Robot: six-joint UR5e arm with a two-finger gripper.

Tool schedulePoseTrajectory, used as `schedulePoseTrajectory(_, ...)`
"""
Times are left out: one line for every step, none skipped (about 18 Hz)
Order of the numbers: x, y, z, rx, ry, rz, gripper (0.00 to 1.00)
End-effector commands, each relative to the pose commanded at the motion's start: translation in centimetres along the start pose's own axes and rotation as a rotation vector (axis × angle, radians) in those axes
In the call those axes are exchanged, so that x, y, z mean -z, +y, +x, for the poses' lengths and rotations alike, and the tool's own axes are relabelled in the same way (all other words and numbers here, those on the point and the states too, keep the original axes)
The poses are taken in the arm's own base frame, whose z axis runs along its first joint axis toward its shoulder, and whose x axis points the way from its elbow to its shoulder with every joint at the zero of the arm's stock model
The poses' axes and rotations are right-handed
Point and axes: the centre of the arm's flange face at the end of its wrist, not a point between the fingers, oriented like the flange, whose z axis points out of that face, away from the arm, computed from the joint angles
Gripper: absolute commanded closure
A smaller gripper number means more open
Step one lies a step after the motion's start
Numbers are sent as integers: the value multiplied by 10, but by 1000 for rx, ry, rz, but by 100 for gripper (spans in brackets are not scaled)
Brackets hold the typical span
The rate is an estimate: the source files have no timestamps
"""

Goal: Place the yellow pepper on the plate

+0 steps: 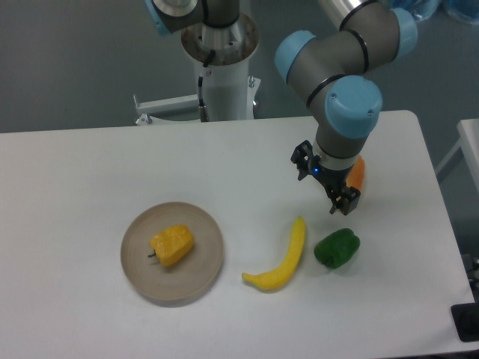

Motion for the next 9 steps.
schedulePoseTrajectory(-2,-1,-2,-3,-21,4,0)
schedulePoseTrajectory(-3,-2,-2,-4,-24,6,0)
schedulePoseTrajectory(-3,-1,-2,-7,-24,3,0)
schedulePoseTrajectory(-3,-1,-3,-13,-27,0,0)
schedulePoseTrajectory(-4,1,-4,-13,-26,-3,0)
schedulePoseTrajectory(-4,3,-4,-16,-27,-9,0)
schedulePoseTrajectory(-4,3,-4,-18,-27,-11,0)
schedulePoseTrajectory(-4,3,-4,-18,-27,-11,0)
schedulePoseTrajectory(-4,3,-4,-18,-29,-10,0)
